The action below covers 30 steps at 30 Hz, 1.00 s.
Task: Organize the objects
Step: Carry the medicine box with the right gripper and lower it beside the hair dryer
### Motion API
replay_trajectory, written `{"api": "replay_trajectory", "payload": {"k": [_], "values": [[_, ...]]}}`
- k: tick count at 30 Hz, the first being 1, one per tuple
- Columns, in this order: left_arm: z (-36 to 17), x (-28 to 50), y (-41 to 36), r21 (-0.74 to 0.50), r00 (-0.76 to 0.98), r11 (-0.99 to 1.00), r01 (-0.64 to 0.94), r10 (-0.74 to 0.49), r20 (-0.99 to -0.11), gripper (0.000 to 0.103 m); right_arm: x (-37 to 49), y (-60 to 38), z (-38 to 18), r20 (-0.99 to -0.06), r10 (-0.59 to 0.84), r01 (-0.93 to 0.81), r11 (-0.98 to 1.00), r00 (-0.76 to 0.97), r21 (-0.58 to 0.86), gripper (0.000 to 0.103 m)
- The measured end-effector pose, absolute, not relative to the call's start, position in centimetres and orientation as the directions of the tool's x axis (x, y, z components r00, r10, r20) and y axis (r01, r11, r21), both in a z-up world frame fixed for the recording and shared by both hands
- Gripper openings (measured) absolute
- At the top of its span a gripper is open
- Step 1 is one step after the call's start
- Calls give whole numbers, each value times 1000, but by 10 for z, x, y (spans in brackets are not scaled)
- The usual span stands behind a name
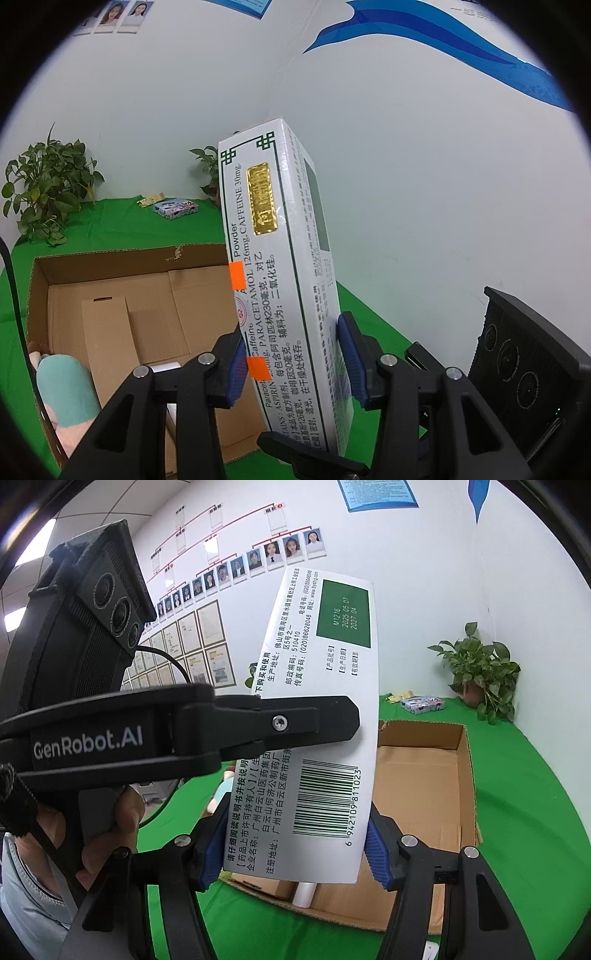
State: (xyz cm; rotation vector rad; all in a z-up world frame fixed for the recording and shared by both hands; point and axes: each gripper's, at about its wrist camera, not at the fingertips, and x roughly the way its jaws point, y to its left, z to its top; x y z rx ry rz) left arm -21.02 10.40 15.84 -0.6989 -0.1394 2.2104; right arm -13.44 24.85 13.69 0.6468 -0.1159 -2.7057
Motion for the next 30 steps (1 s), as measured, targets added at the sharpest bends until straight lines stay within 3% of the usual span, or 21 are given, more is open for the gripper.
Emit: {"api": "replay_trajectory", "payload": {"k": [15, 30], "values": [[54, -274, 122, -423, -417, -711, -562, 685, -597, 44, -216, 266, 35, -599, -411, 275, -911, -687, 309, 60], [-40, -303, 142, -446, -287, -769, -458, 603, -745, 44, -253, 277, -66, -700, -475, 204, -875, -534, 438, 60]]}}
